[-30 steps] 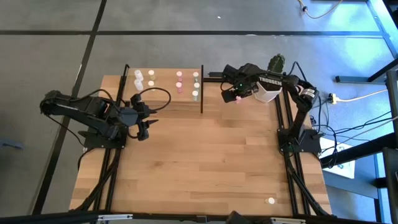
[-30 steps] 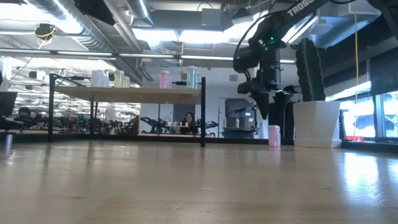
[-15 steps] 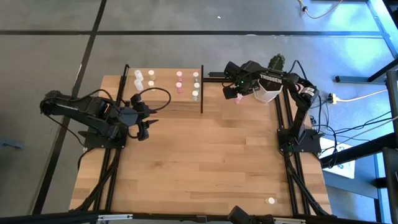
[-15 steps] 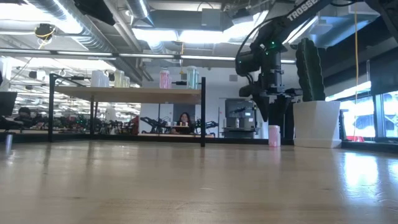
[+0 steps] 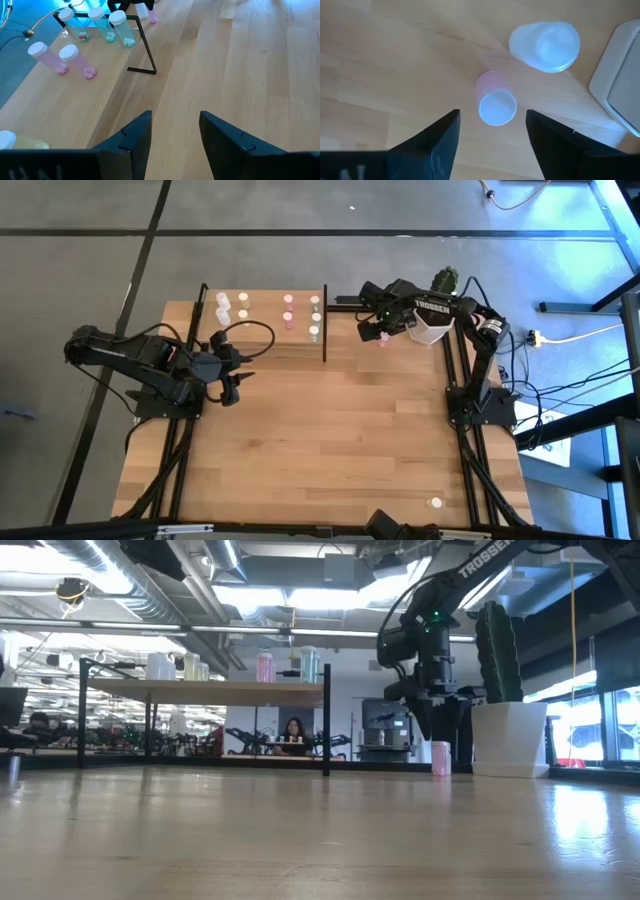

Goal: Pick and place medicine bottles onto shelf by color
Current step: Put the pink pill bottle on the shelf and align it with the other pink pill bottles

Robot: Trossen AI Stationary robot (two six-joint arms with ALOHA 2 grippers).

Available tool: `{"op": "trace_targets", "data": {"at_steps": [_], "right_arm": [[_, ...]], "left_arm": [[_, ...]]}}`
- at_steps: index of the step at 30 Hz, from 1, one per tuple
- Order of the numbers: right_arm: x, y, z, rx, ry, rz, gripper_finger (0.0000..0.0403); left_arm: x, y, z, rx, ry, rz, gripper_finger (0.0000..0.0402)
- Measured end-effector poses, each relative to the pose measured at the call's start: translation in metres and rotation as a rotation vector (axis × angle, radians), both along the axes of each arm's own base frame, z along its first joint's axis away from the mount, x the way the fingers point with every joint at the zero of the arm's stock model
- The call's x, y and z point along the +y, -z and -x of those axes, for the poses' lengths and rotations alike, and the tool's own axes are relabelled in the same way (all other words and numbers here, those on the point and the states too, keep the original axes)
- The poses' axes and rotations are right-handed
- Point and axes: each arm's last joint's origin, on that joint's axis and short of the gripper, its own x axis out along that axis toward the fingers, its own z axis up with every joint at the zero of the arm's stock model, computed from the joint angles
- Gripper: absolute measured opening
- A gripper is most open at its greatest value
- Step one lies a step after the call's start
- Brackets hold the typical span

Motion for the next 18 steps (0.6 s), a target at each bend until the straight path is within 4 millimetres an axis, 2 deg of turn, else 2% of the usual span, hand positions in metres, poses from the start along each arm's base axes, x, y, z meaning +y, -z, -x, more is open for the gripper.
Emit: {"op": "trace_targets", "data": {"at_steps": [18], "right_arm": [[-0.0017,0.0000,-0.0007,-0.015,0.013,0.009,0.0229]], "left_arm": [[0.0000,0.0000,0.0000,0.000,0.000,0.000,0.0157]]}}
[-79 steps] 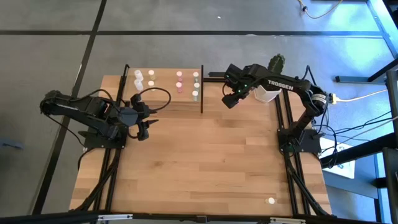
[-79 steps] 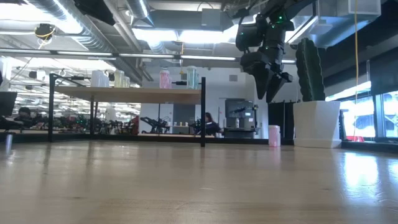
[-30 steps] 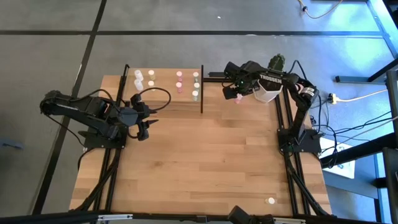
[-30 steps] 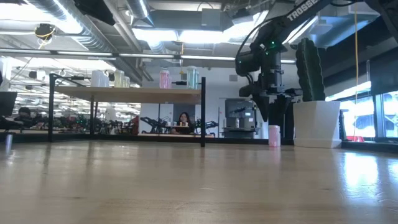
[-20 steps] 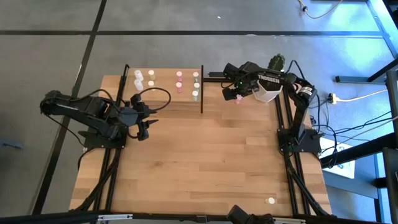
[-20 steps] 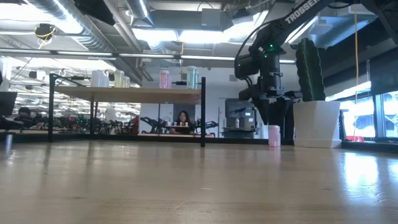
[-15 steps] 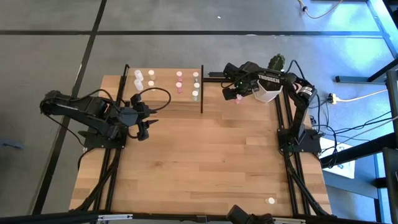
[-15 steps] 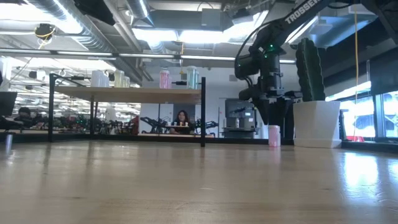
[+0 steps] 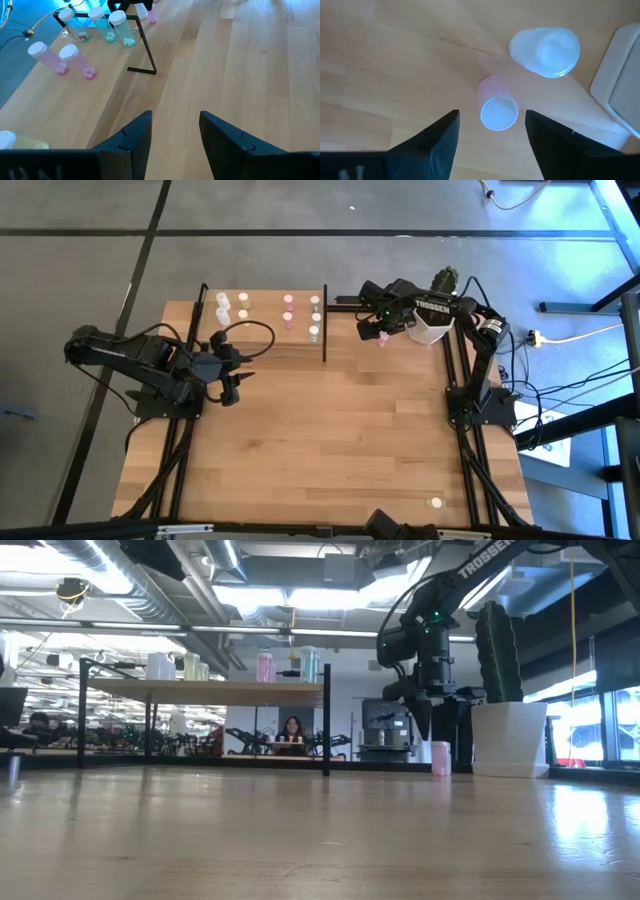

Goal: Pick and place medicine bottles onto shelf by color
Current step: Put the pink pill bottle on the shelf and align it with the other pink pill bottles

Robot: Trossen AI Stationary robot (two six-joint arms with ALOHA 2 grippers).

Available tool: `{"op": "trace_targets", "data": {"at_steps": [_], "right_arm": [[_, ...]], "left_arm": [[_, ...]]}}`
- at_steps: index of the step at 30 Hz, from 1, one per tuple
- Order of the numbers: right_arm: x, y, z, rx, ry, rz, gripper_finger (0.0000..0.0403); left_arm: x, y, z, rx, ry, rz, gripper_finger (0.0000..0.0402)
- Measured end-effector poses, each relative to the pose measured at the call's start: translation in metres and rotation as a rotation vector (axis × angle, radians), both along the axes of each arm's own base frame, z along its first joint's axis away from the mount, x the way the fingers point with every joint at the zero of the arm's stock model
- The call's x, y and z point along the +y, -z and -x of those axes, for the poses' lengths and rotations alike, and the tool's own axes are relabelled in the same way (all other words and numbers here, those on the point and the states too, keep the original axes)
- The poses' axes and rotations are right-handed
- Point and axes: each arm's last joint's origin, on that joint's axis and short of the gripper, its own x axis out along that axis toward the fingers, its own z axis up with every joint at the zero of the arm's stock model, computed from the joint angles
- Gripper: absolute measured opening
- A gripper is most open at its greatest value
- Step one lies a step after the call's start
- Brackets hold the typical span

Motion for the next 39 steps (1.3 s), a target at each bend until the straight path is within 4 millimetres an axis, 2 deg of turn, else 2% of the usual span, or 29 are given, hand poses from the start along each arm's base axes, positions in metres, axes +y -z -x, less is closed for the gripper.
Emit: {"op": "trace_targets", "data": {"at_steps": [9,17,25,31,39], "right_arm": [[0.000,0.000,0.000,-0.009,0.016,-0.011,0.0229],[0.007,0.024,0.008,0.023,-0.010,-0.039,0.0229],[0.002,0.026,0.001,-0.051,-0.036,0.022,0.0229],[0.002,0.026,0.002,-0.044,-0.037,0.024,0.0229],[0.002,0.026,0.003,-0.019,-0.038,0.044,0.0189]], "left_arm": [[0.000,0.000,0.000,0.000,0.000,0.000,0.0157],[0.000,0.000,0.000,0.000,0.000,0.000,0.0157],[0.000,0.000,0.000,-0.001,-0.001,0.001,0.0157],[0.000,0.000,0.000,-0.004,-0.002,0.003,0.0157],[0.000,0.000,0.000,-0.004,-0.002,0.003,0.0157]]}}
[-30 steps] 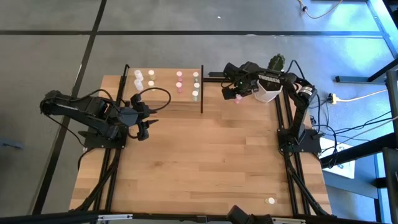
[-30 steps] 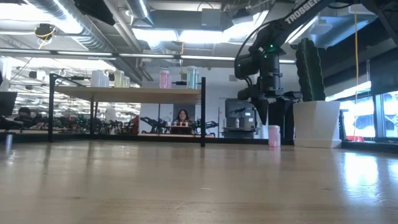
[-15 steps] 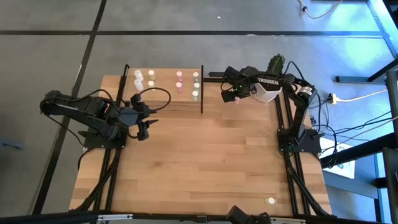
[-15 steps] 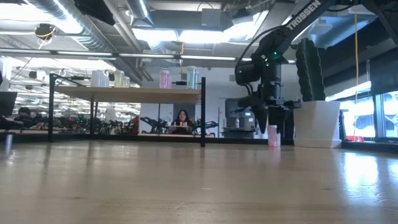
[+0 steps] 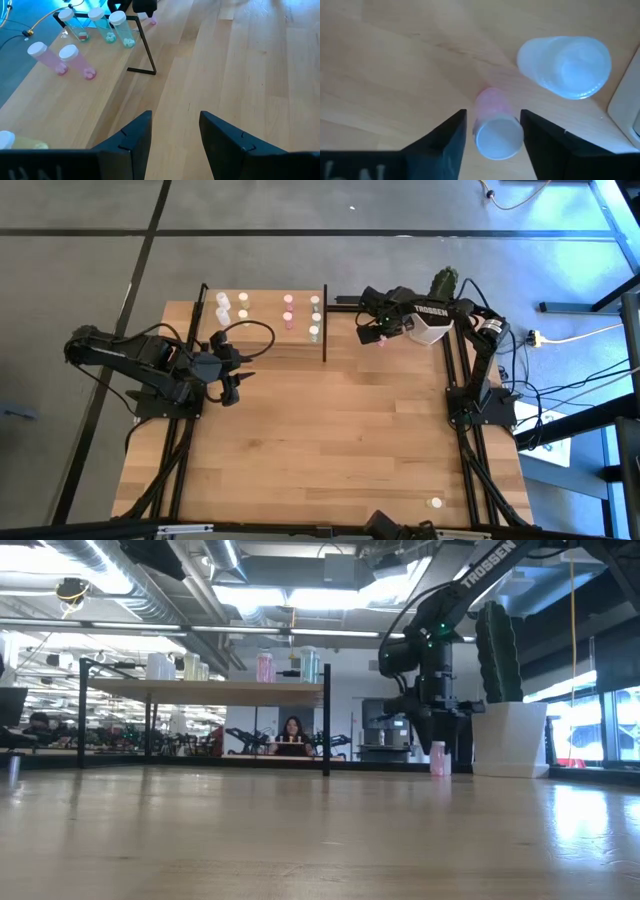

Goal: Pick and place medicine bottles onto shelf by color
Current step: Put the pink pill bottle on the shelf and align it with the other pink pill bottles

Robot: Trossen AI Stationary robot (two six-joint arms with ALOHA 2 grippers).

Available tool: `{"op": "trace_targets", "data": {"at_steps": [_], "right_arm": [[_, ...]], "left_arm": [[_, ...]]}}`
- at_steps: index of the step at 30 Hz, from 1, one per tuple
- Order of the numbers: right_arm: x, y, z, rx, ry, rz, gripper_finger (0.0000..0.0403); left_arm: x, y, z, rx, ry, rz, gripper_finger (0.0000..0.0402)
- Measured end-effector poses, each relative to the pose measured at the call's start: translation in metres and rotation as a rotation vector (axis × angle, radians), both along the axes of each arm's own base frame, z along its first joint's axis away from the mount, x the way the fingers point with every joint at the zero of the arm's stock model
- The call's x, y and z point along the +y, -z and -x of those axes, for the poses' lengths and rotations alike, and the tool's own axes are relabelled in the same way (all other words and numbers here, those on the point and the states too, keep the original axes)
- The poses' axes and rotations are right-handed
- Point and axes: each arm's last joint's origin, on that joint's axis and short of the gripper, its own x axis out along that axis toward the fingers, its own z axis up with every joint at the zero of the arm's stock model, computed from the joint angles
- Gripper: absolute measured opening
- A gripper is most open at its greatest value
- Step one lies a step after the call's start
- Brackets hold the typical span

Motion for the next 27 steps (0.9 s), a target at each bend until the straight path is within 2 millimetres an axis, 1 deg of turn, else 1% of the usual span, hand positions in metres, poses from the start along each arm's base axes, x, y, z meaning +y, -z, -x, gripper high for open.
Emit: {"op": "trace_targets", "data": {"at_steps": [7,10,15,19,23,27], "right_arm": [[0.000,0.000,0.000,0.001,-0.014,0.000,0.0131],[0.000,0.000,0.000,0.003,-0.032,0.001,0.0115],[0.000,0.000,0.000,0.005,-0.054,0.001,0.0118],[0.005,0.000,-0.004,0.006,-0.074,0.001,0.0121],[0.016,-0.003,-0.013,0.010,-0.131,-0.002,0.0117],[0.035,-0.016,-0.029,0.018,-0.212,-0.005,0.0118]], "left_arm": [[0.000,0.000,0.000,0.000,0.000,0.000,0.0157],[0.000,0.000,0.000,0.000,0.000,0.000,0.0157],[0.000,0.000,0.000,0.000,0.000,0.000,0.0157],[0.000,0.000,0.000,0.000,0.000,0.000,0.0157],[0.000,0.000,0.000,0.000,0.000,0.000,0.0157],[0.000,0.000,0.000,0.000,0.000,0.000,0.0157]]}}
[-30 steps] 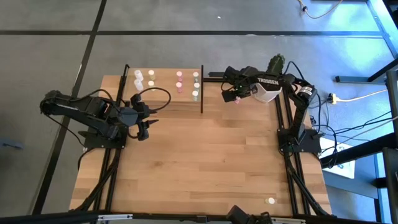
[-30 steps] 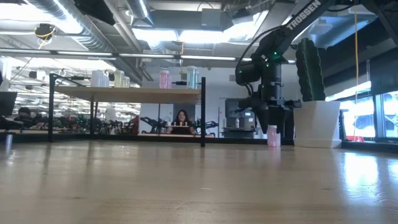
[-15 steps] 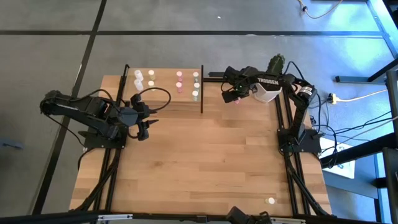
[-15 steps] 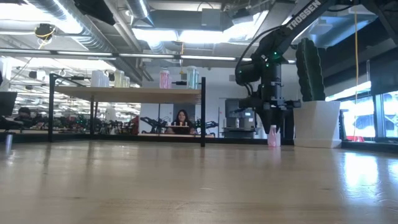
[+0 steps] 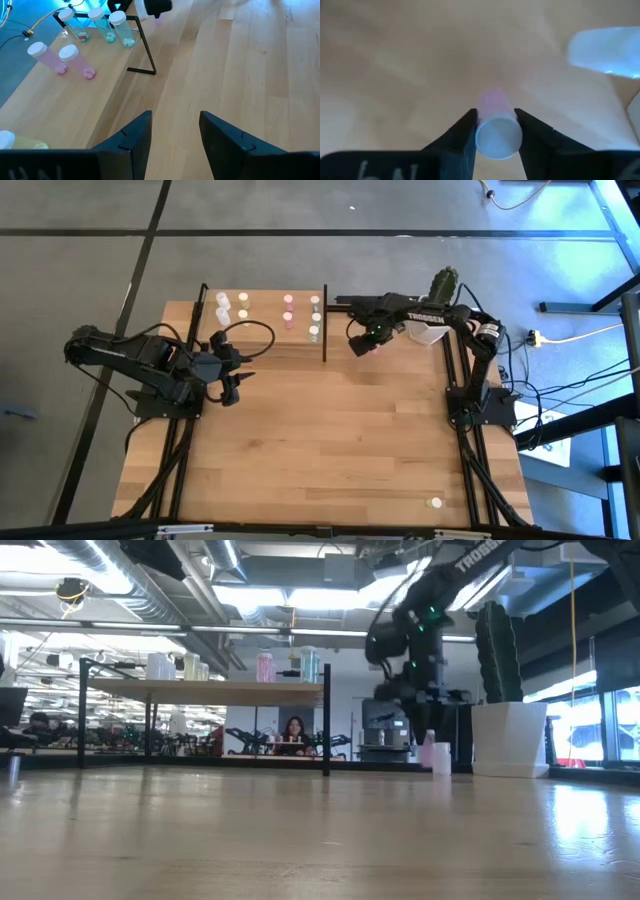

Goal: Pick and place medicine bottles onto shelf by color
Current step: Put the pink pill bottle on the shelf and align it with the other pink pill bottles

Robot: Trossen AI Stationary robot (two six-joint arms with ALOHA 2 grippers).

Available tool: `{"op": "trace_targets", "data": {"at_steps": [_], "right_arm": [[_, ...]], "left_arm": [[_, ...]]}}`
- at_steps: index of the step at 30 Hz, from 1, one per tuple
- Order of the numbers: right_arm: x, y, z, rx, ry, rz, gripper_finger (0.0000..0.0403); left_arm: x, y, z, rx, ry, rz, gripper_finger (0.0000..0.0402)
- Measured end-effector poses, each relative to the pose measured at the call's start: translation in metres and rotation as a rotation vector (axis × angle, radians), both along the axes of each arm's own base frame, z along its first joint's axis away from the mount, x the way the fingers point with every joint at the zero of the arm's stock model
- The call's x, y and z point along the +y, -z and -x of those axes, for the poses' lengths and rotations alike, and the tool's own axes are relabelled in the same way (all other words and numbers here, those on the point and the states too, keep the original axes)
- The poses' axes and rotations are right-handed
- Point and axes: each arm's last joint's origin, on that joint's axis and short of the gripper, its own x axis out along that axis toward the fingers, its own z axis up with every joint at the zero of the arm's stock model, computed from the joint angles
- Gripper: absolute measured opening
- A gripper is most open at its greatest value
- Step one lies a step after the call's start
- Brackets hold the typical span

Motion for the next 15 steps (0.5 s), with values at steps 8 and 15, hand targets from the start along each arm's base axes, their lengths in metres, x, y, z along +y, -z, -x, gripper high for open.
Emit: {"op": "trace_targets", "data": {"at_steps": [8,15], "right_arm": [[0.049,-0.036,-0.033,0.001,-0.178,0.017,0.0119],[0.112,-0.054,-0.053,-0.019,-0.403,-0.030,0.0119]], "left_arm": [[0.000,0.000,0.000,0.000,0.000,0.000,0.0157],[0.000,0.000,0.000,0.000,0.001,0.000,0.0157]]}}
